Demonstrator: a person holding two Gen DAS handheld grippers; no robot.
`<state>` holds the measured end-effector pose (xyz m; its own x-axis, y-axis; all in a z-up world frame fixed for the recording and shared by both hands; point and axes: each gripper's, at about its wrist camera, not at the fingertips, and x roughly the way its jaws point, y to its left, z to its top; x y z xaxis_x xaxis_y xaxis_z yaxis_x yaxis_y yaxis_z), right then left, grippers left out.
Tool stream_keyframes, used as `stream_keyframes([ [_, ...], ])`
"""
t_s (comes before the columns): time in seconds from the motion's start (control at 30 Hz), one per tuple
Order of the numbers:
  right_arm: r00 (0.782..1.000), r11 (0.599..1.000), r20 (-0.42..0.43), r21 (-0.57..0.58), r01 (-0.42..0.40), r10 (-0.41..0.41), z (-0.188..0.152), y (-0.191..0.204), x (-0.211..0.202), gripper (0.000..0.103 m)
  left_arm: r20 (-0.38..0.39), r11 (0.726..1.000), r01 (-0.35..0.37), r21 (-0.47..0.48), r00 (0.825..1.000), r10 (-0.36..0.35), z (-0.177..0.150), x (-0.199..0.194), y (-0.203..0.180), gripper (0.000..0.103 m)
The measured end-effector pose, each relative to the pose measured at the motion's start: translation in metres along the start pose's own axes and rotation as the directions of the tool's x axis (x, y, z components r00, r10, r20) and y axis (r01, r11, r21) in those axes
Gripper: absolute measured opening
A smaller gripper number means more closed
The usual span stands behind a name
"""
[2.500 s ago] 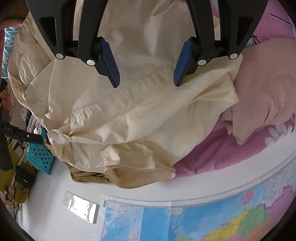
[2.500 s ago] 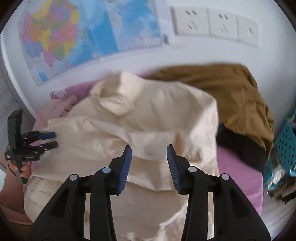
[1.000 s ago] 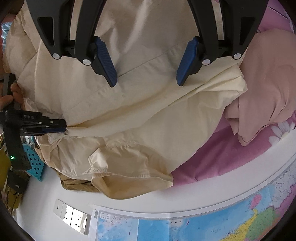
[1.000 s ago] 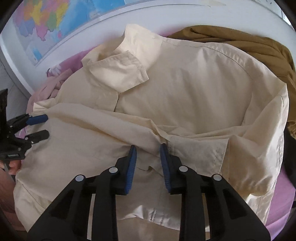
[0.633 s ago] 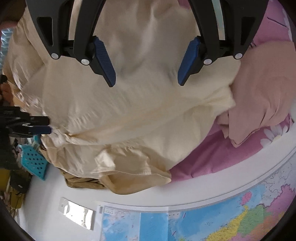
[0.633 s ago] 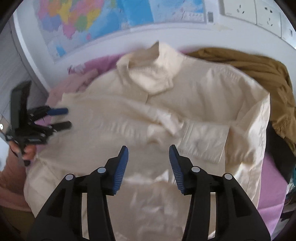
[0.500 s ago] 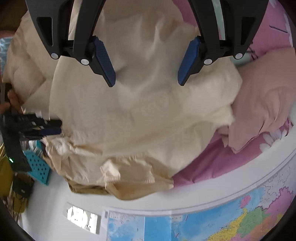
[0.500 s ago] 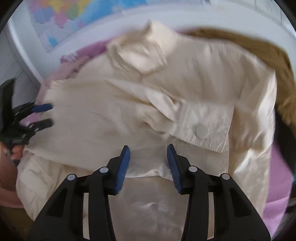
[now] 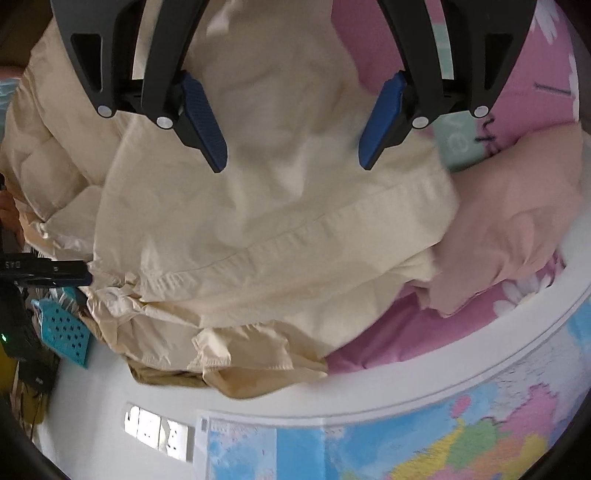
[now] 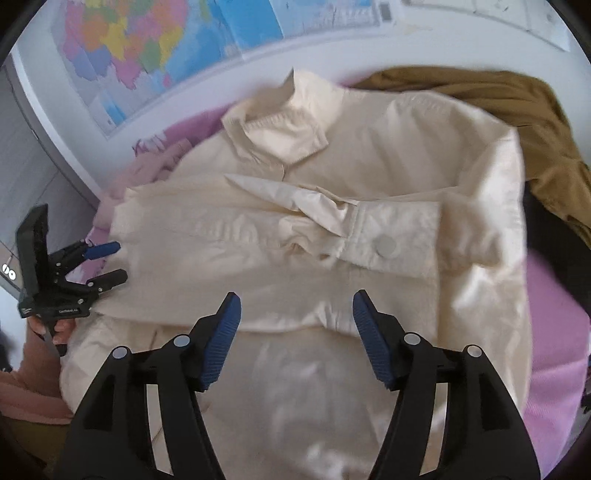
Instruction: Fold large clothes
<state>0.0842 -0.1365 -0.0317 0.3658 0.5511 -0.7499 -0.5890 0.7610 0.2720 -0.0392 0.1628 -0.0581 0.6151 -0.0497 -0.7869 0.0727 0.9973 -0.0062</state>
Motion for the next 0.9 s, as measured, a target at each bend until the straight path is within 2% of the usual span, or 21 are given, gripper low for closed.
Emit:
stream_keyframes([
  [0.1,0.999,1.000,0.048,0.023,-0.006,0.005,-0.013,-0.004,-0.028,0.065,0.025,0.999,0.002,-0.034,1.000,-0.001,-0.013,-0.021,0.007,0.072],
  [0.23,0.996,0.999,0.089,0.049,-0.001,-0.004,-0.035,-0.014,-0.058,0.073,0.057,0.994,0.064,-0.094,0.997,-0.059,-0.036,-0.051,0.019,0.075],
  [0.27,0.995,0.998,0.095,0.064,0.000,-0.006,-0.045,-0.020,-0.068,0.074,0.070,0.989,0.099,-0.110,0.993,-0.091,-0.045,-0.060,0.023,0.076],
  [0.4,0.993,0.991,0.107,0.128,0.040,-0.054,-0.078,-0.042,-0.096,0.083,0.095,0.977,0.144,-0.155,0.987,-0.131,-0.072,-0.082,0.032,0.078],
  [0.43,0.993,0.989,0.105,0.141,0.036,-0.052,-0.084,-0.047,-0.100,0.086,0.090,0.973,0.155,-0.171,0.986,-0.141,-0.078,-0.083,0.034,0.078],
  [0.53,0.996,0.979,0.083,0.205,0.013,-0.030,-0.114,-0.066,-0.111,0.088,0.067,0.950,0.204,-0.234,0.979,-0.194,-0.100,-0.085,0.040,0.078],
  [0.6,0.998,0.971,0.063,0.239,-0.027,0.012,-0.130,-0.073,-0.110,0.090,0.053,0.930,0.259,-0.261,0.966,-0.254,-0.115,-0.084,0.039,0.078],
  [0.7,0.999,0.964,0.028,0.265,-0.034,0.028,-0.150,-0.080,-0.102,0.091,0.058,0.908,0.306,-0.286,0.951,-0.303,-0.129,-0.083,0.033,0.078],
  [0.73,0.998,0.959,0.029,0.279,-0.056,0.050,-0.155,-0.082,-0.100,0.091,0.067,0.894,0.334,-0.298,0.942,-0.330,-0.133,-0.083,0.033,0.078],
  [0.87,0.988,0.938,0.088,0.311,-0.151,0.130,-0.168,-0.088,-0.097,0.092,0.066,0.819,0.461,-0.342,0.881,-0.468,-0.145,-0.073,0.022,0.079],
  [0.9,0.985,0.933,0.099,0.317,-0.169,0.145,-0.170,-0.089,-0.098,0.092,0.054,0.811,0.472,-0.345,0.873,-0.485,-0.147,-0.070,0.018,0.081],
])
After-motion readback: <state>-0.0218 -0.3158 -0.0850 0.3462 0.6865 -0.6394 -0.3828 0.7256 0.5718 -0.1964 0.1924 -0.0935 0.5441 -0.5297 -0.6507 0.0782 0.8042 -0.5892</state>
